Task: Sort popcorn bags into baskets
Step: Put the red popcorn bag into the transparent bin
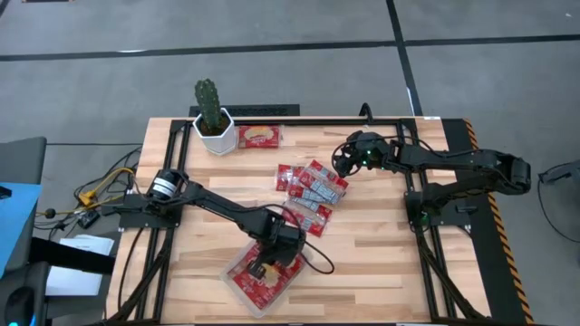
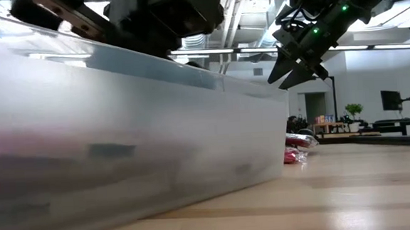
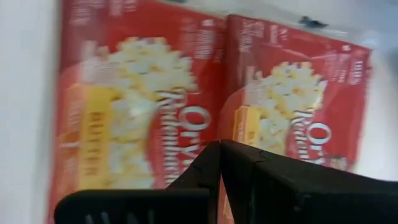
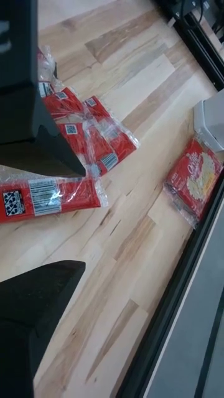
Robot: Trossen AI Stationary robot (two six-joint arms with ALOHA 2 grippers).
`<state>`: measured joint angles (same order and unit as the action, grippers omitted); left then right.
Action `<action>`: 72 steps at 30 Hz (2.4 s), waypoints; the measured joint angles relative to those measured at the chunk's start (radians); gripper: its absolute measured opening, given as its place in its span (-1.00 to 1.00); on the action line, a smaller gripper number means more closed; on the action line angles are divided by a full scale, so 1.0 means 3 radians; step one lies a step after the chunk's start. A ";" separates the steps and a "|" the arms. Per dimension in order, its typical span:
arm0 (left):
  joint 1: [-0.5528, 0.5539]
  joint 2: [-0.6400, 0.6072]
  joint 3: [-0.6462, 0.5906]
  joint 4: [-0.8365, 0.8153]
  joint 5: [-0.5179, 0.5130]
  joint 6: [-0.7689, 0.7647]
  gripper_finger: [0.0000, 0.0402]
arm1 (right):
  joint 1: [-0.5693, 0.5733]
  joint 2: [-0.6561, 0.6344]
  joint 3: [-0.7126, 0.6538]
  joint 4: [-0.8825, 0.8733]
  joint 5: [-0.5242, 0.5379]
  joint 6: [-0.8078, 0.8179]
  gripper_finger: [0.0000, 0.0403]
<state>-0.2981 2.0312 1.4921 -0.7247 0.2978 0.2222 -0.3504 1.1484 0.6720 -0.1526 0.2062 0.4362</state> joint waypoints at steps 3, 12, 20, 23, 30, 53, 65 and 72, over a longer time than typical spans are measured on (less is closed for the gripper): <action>-0.0034 0.0000 0.0000 -0.0006 0.0106 0.0019 -1.00 | 0.0000 0.0000 0.0000 0.0015 0.0000 -0.0001 0.27; -0.0036 -0.0010 0.0022 -0.0143 0.0219 0.0065 -1.00 | -0.0019 -0.0001 0.0000 0.0025 0.0000 -0.0011 0.27; -0.0005 -0.0028 0.0214 -0.0519 0.0083 -0.0166 -1.00 | -0.0134 0.0000 0.0000 0.0043 0.0000 -0.0011 0.27; 0.0153 -0.0174 0.0312 -0.0731 -0.0342 -0.0486 -1.00 | -0.0188 0.0000 0.0000 0.0050 0.0000 -0.0010 0.27; 0.0732 -0.0823 0.0354 -0.0758 -0.1188 -0.1110 -1.00 | -0.0327 0.0000 0.0000 0.0141 -0.0169 -0.0009 0.27; 0.2712 -0.0228 0.0224 -0.0069 -0.1895 -0.1093 -1.00 | -0.0777 0.0000 -0.0001 0.0436 -0.0171 0.0000 0.27; 0.2828 0.0169 0.0225 -0.0258 -0.1678 -0.1239 -1.00 | -0.1033 0.0000 -0.0001 0.0441 -0.0170 -0.0002 0.27; 0.2720 0.0209 0.0225 -0.0375 -0.0960 -0.1441 -1.00 | -0.1067 0.0000 -0.0001 0.0438 -0.0255 -0.0082 0.27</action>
<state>0.5180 2.0939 1.5597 -0.8372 0.0097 -0.2101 -0.6704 1.1484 0.6716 -0.0212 0.1296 0.4117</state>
